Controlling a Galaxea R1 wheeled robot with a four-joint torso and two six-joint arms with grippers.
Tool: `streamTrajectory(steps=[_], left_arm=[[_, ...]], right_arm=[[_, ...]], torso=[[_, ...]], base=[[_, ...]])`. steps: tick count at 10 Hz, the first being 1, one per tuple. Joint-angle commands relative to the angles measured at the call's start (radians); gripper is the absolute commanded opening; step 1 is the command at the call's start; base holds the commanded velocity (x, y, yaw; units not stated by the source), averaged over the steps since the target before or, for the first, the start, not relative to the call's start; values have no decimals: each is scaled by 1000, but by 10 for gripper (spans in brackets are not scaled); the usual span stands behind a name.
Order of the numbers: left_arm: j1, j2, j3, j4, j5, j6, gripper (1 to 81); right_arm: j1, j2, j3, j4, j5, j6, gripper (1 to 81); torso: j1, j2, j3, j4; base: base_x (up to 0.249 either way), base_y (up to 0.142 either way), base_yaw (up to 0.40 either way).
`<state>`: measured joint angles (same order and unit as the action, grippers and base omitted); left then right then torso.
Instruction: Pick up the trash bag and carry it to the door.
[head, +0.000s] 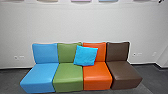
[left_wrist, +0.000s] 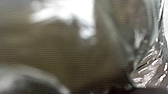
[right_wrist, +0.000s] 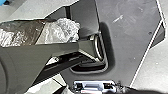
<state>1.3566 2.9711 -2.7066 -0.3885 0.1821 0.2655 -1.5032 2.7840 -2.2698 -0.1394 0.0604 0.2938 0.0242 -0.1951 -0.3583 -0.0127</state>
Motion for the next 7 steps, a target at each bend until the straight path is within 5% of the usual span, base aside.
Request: streamTrajectory(steps=[1,3,6,7], left_arm=[[-37,-1,-2,8,89,14,10],[-37,0,-2,7,89,12,10],[-44,13,-13,7,88,11,10],[-49,25,-35,7,85,11,10]], right_arm=[[24,1,-2,-13,-54,-7,811],[24,7,-8,-13,-54,-7,811],[27,11,-8,-14,-54,-7,811],[27,11,-8,-16,-54,-7,811]], torso=[[-24,193,138,0],[-11,72,45,0],[-15,108,63,0],[-15,106,105,0]], base=[[0,0,0],[0,0,0],[0,0,0],[0,0,0]])
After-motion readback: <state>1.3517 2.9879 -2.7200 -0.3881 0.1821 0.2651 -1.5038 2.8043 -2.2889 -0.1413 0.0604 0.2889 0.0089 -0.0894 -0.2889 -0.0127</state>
